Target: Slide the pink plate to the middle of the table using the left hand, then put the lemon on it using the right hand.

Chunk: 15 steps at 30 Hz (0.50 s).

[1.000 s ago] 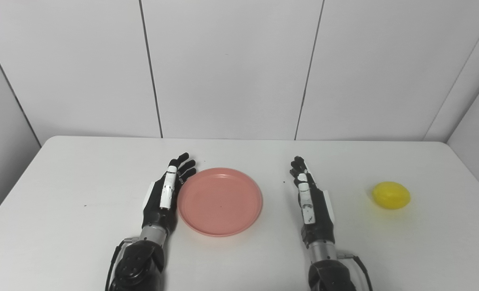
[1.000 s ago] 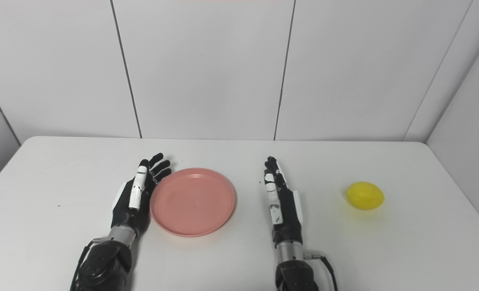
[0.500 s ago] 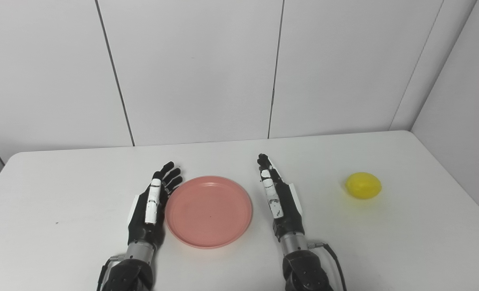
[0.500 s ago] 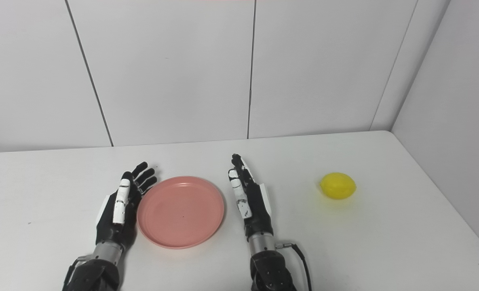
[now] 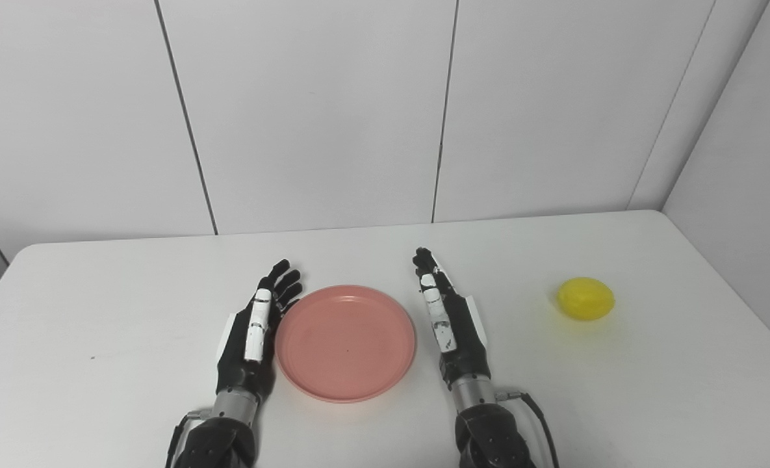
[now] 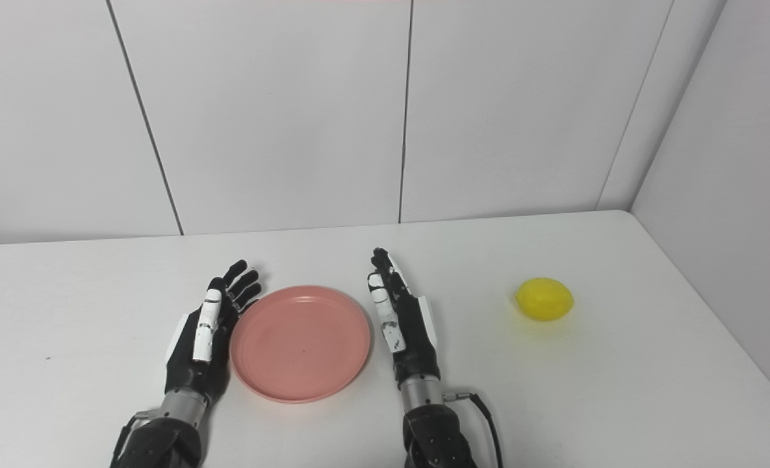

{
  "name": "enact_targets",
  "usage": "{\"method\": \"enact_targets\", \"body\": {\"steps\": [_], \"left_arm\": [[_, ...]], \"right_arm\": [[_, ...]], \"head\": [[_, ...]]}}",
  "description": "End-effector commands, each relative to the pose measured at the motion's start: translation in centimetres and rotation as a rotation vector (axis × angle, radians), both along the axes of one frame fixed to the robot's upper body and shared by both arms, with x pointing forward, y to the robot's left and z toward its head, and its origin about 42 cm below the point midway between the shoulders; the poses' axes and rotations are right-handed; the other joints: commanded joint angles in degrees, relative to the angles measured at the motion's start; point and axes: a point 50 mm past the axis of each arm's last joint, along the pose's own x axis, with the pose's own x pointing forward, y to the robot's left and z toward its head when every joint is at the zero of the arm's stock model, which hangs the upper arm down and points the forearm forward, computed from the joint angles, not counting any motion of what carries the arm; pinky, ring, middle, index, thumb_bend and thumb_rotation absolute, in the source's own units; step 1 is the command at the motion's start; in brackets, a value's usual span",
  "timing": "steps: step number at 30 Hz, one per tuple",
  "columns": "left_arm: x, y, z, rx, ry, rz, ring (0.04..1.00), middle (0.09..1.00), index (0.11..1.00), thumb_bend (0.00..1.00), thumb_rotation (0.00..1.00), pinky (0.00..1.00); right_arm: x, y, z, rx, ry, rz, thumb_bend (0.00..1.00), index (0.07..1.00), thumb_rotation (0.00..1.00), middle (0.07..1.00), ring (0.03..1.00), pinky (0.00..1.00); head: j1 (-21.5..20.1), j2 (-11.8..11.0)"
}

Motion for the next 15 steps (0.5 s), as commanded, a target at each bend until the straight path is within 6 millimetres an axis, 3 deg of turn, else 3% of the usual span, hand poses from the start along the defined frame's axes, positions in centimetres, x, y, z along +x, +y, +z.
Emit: {"method": "enact_targets", "body": {"steps": [1, 6, 9, 11, 12, 13, 15], "left_arm": [[0.3, 0.3, 0.0, 0.016, 0.011, 0.01, 0.897, 0.884, 0.863, 0.36, 1.0, 0.88], [0.4, 0.7, -0.1, 0.022, 0.008, 0.026, 0.886, 0.873, 0.853, 0.36, 0.97, 0.87], [0.5, 1.1, 0.0, 0.011, 0.014, 0.029, 0.889, 0.877, 0.861, 0.36, 0.95, 0.88], [0.6, 1.4, 0.0, 0.006, 0.012, 0.028, 0.894, 0.884, 0.868, 0.36, 0.94, 0.89], [0.7, 1.5, 0.0, 0.008, 0.009, 0.026, 0.899, 0.889, 0.873, 0.36, 0.95, 0.89], [0.8, 1.6, -0.1, 0.012, 0.006, 0.025, 0.899, 0.89, 0.873, 0.36, 0.95, 0.89], [0.8, 1.8, -0.1, 0.021, 0.003, 0.023, 0.899, 0.89, 0.872, 0.37, 0.97, 0.89]], "right_arm": [[0.0, 0.1, 1.1, -0.002, -0.066, -0.019, 0.73, 0.91, 1.0, 0.913, 0.931, 1.0], [0.0, -0.2, 2.4, -0.085, -0.127, -0.072, 0.73, 0.92, 1.0, 0.922, 0.938, 1.0], [-0.5, -0.8, 3.7, -0.167, -0.179, -0.153, 0.71, 0.903, 0.95, 0.91, 0.931, 0.93], [-0.9, -1.3, 4.9, -0.199, -0.218, -0.196, 0.7, 0.907, 0.83, 0.919, 0.93, 0.91], [-1.0, -1.7, 5.3, -0.22, -0.235, -0.219, 0.68, 0.914, 0.68, 0.923, 0.926, 0.89], [-1.0, -2.1, 5.7, -0.24, -0.249, -0.242, 0.67, 0.915, 0.66, 0.923, 0.925, 0.89], [-1.1, -2.8, 6.3, -0.254, -0.256, -0.281, 0.69, 0.919, 0.52, 0.922, 0.915, 0.86]], "head": [[-0.2, 0.1], [-2.3, 0.0], [-4.3, 0.1], [-5.1, -0.1], [-5.7, -0.2], [-5.7, -0.2], [-6.3, -0.2]]}}
